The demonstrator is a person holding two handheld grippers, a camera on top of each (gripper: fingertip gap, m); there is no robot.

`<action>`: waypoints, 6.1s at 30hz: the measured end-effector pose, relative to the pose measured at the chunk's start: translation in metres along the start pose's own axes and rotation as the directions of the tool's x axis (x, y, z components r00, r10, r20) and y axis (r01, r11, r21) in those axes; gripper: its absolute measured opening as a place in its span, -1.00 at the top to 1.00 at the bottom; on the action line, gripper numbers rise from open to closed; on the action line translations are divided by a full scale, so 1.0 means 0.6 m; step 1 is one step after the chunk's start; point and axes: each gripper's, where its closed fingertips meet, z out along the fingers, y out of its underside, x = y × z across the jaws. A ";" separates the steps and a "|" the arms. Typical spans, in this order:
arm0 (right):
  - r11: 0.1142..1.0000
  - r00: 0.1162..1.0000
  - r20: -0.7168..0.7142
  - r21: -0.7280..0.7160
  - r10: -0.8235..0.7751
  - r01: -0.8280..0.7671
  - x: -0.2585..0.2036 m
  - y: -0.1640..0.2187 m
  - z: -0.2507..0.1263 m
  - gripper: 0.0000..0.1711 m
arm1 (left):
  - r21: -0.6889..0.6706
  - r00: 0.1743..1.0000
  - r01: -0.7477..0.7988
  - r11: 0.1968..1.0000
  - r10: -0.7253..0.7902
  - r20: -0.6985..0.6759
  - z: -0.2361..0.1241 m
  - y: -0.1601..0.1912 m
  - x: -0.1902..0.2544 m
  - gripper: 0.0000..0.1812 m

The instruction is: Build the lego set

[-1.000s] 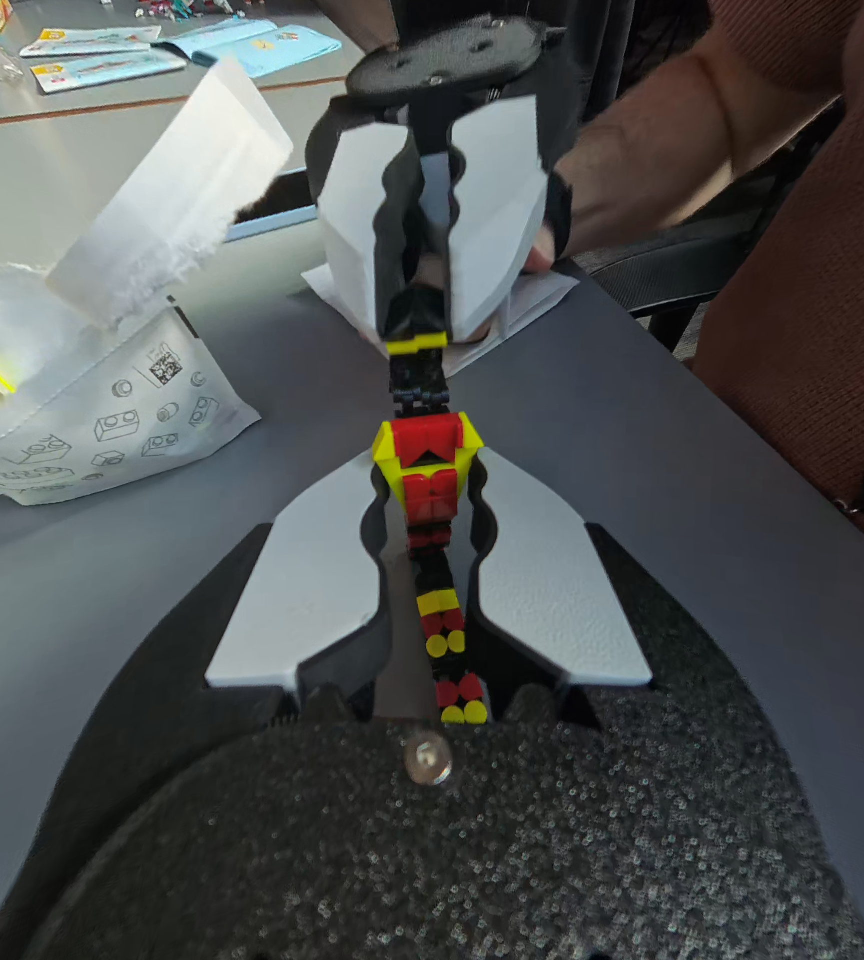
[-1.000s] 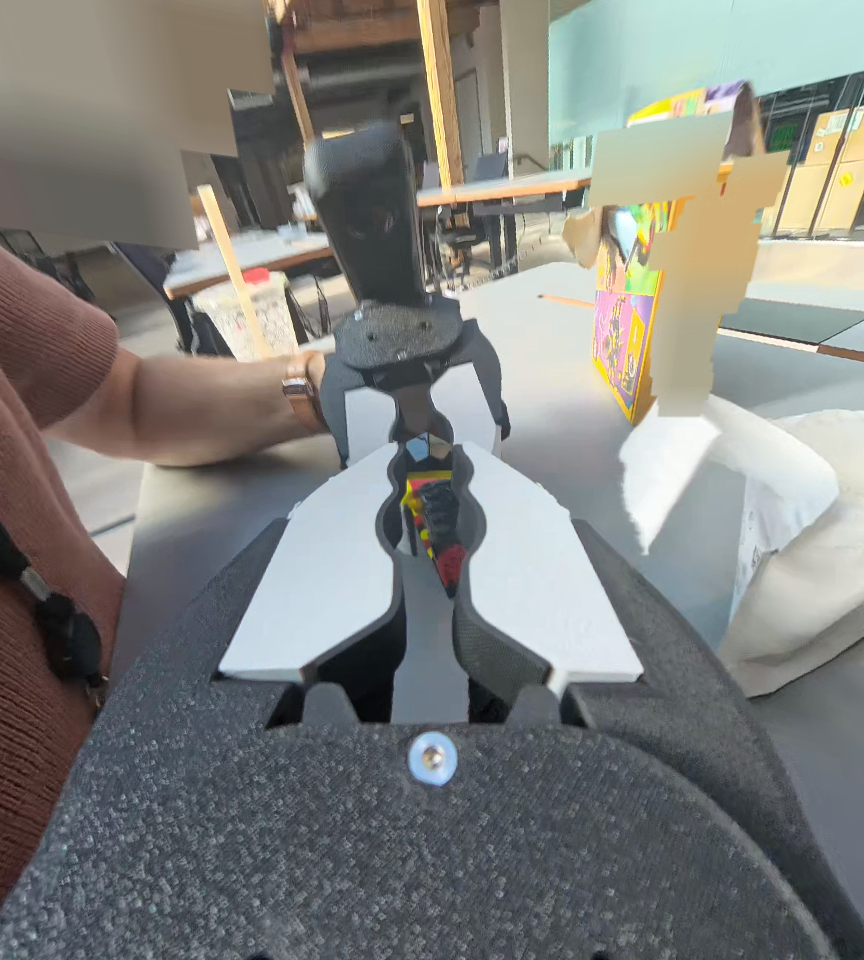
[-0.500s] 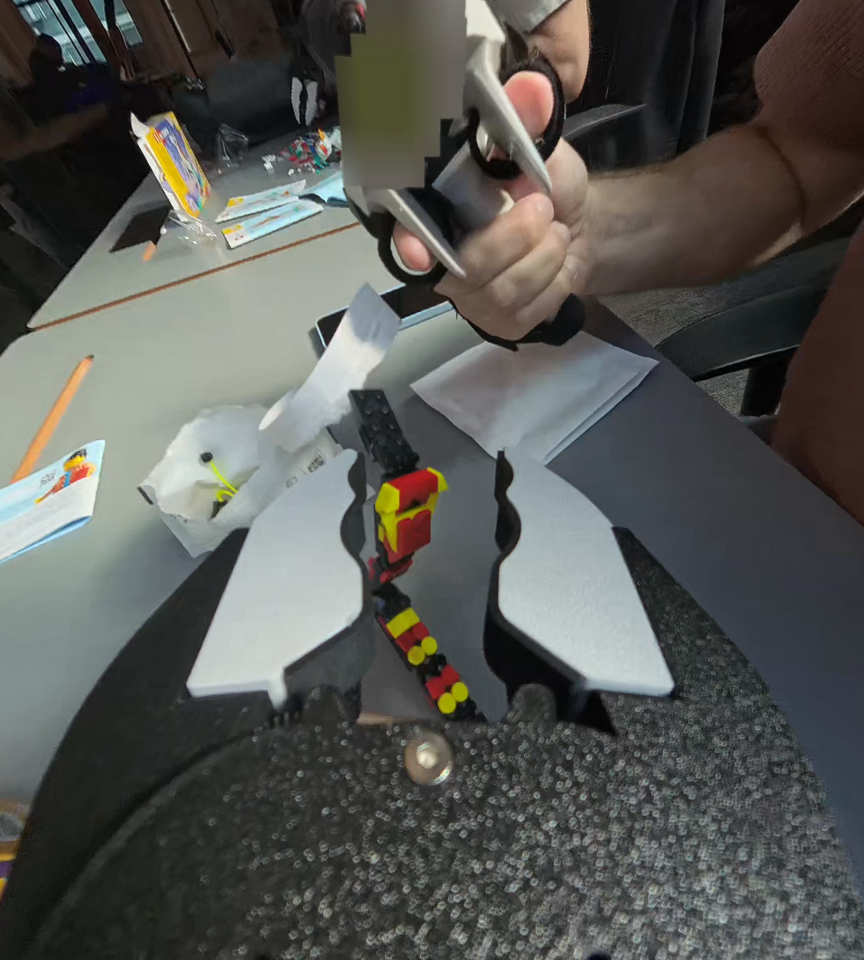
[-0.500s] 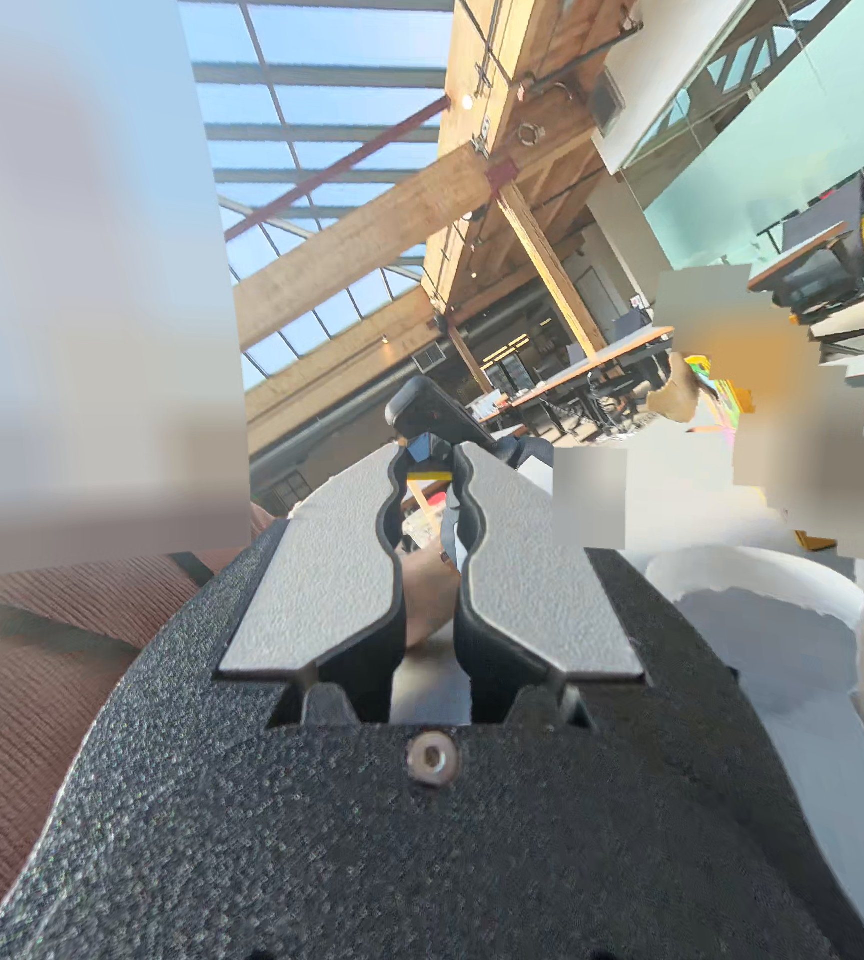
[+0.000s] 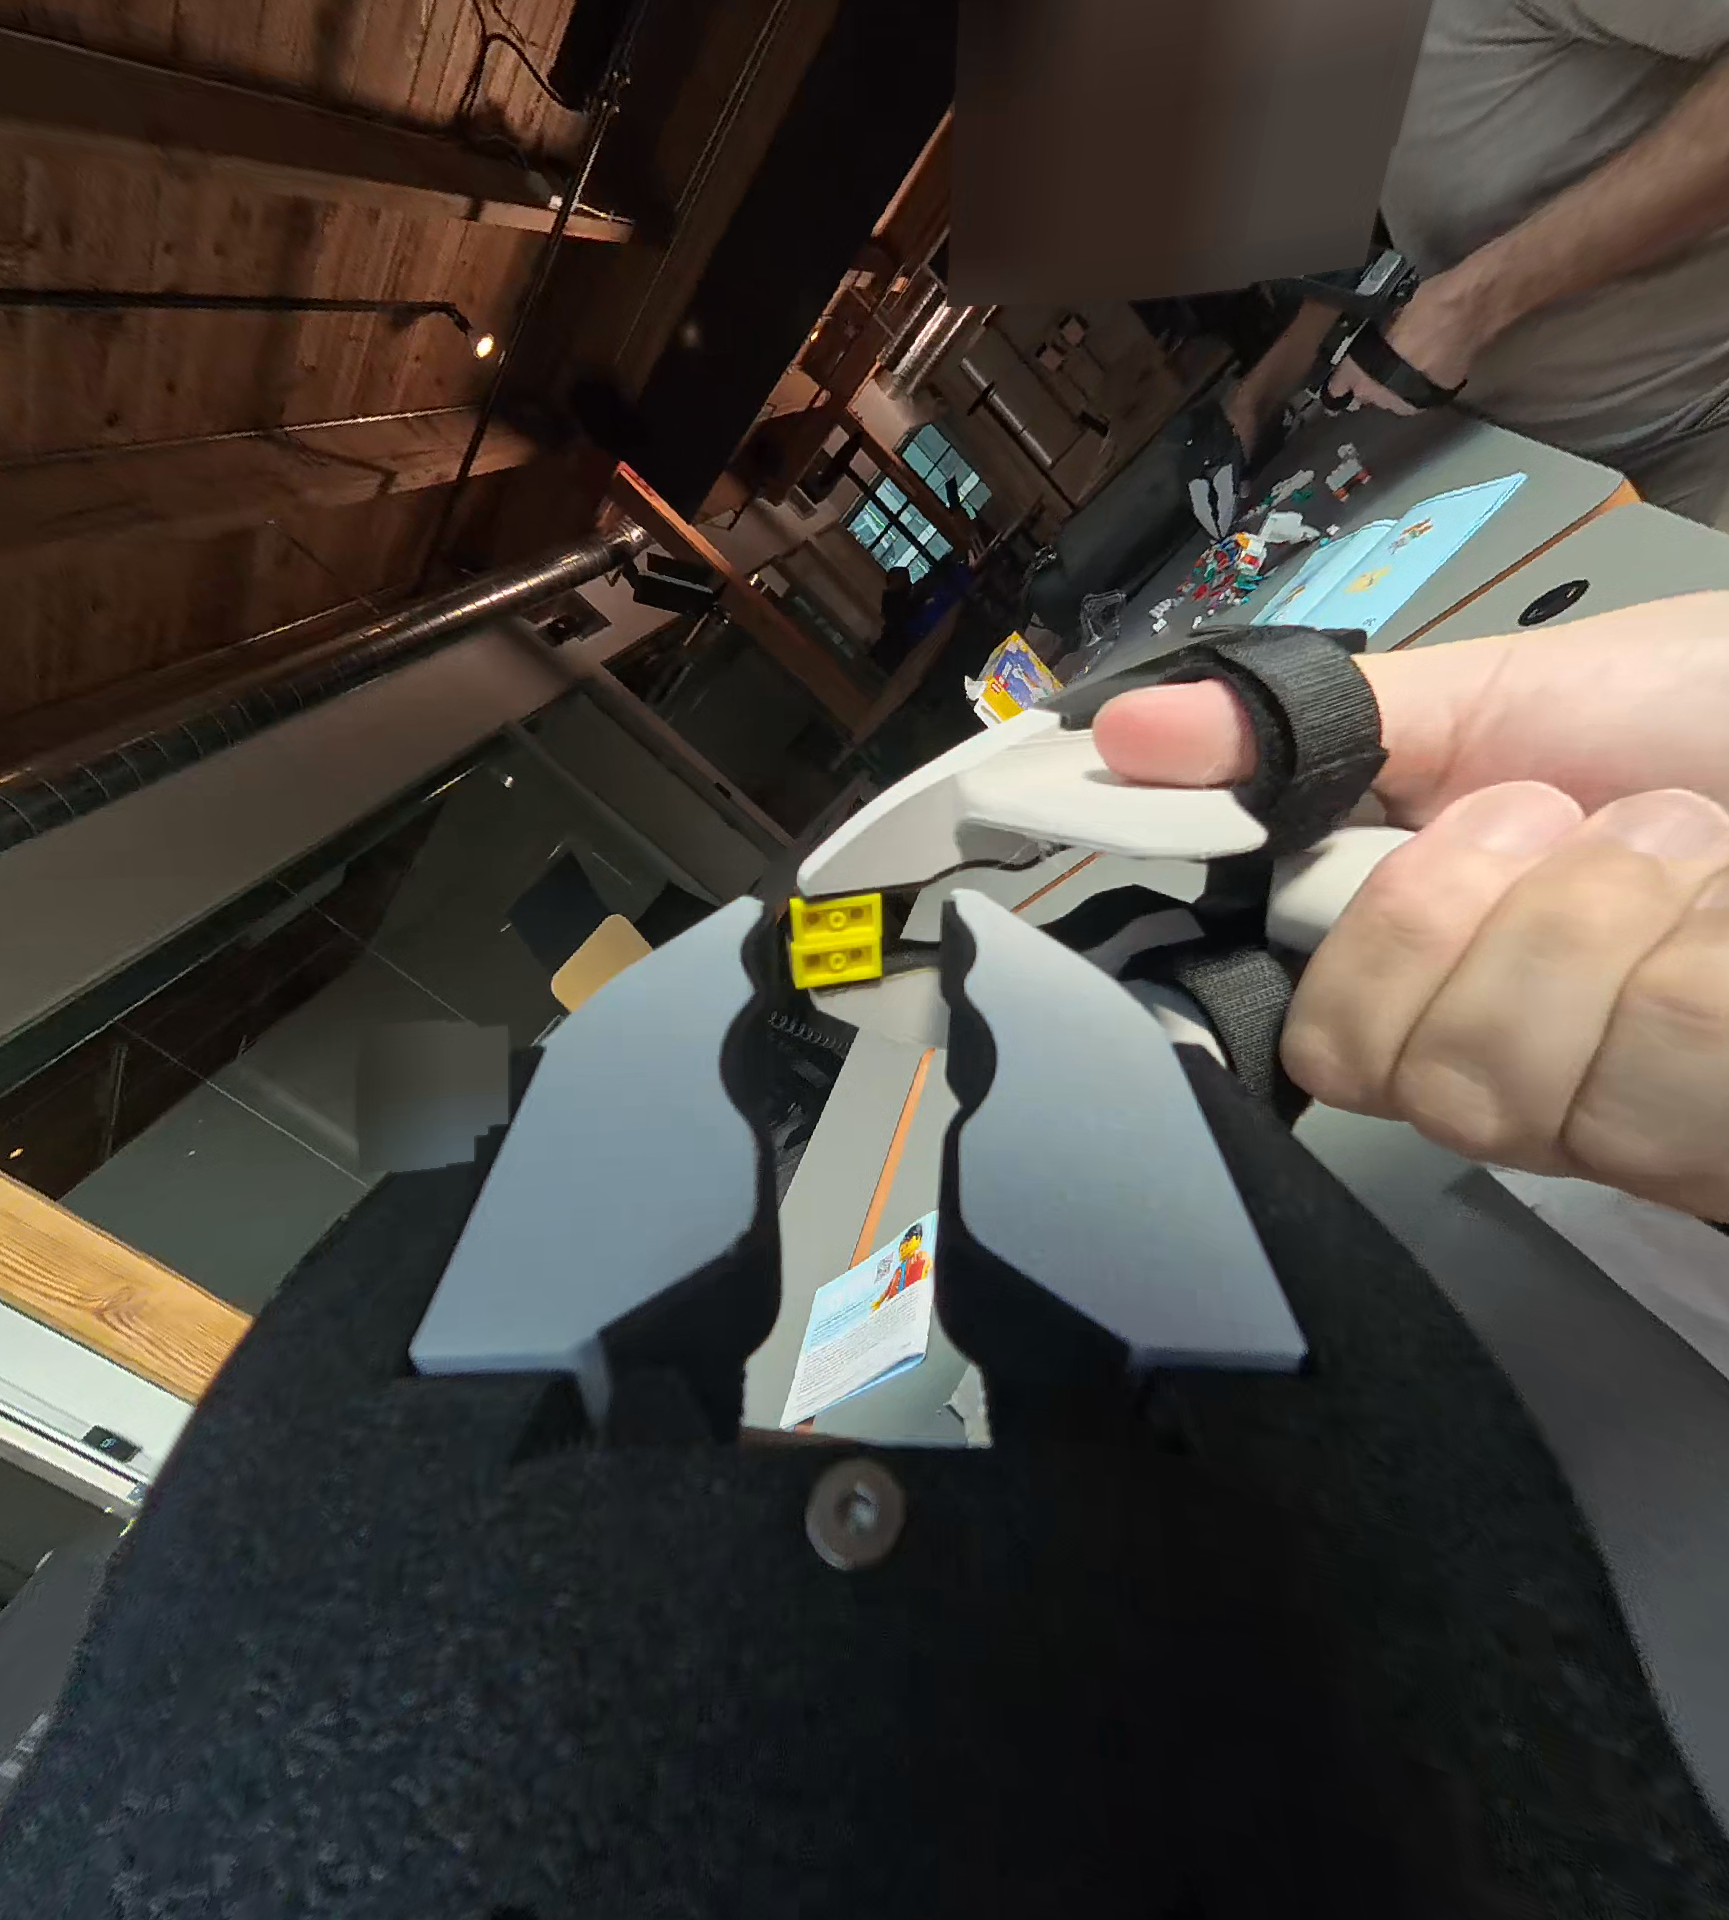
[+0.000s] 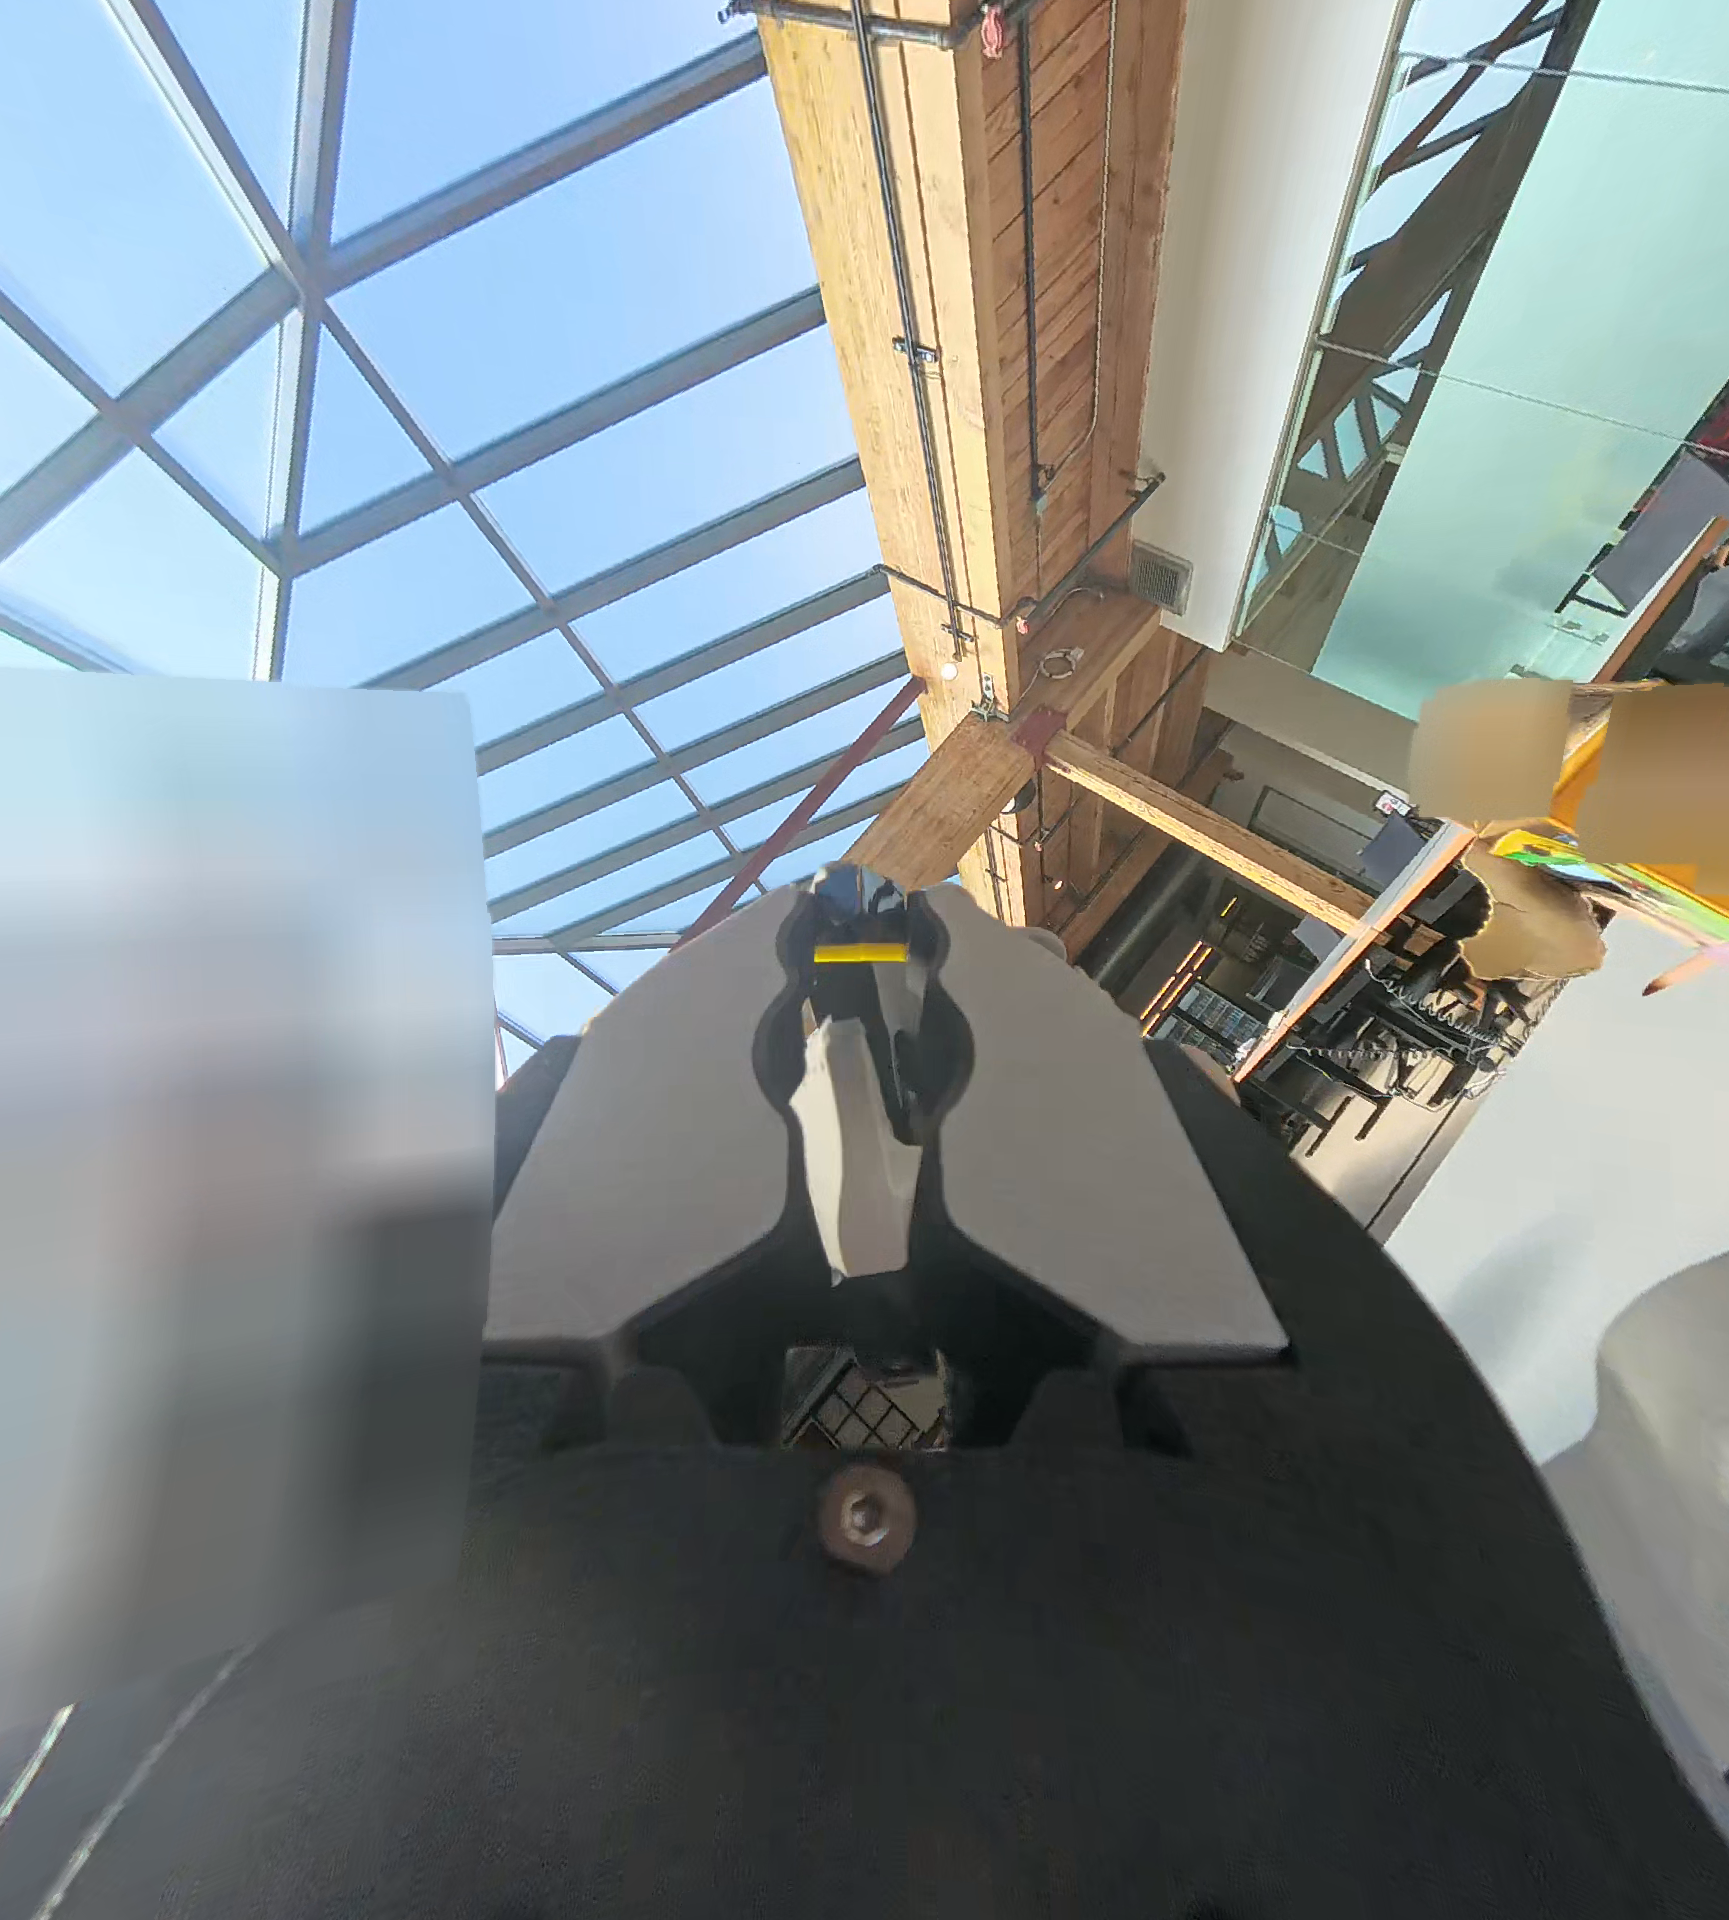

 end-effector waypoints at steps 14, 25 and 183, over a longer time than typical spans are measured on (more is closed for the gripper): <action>0.880 0.897 -0.057 -0.229 -0.438 0.415 0.008 0.006 -0.013 0.78 | 0.102 0.906 0.399 0.911 -0.374 -0.199 -0.030 0.034 -0.017 0.81; -0.321 -0.131 0.379 -0.497 -0.916 0.806 0.042 0.020 0.001 0.66 | -0.130 0.069 0.973 0.189 -0.783 -0.619 -0.048 0.045 -0.014 0.82; 0.470 0.646 -0.129 -0.793 -0.753 0.389 0.230 -0.098 -0.082 0.91 | -0.259 0.850 0.315 0.913 -0.393 -0.350 0.001 0.257 0.021 0.94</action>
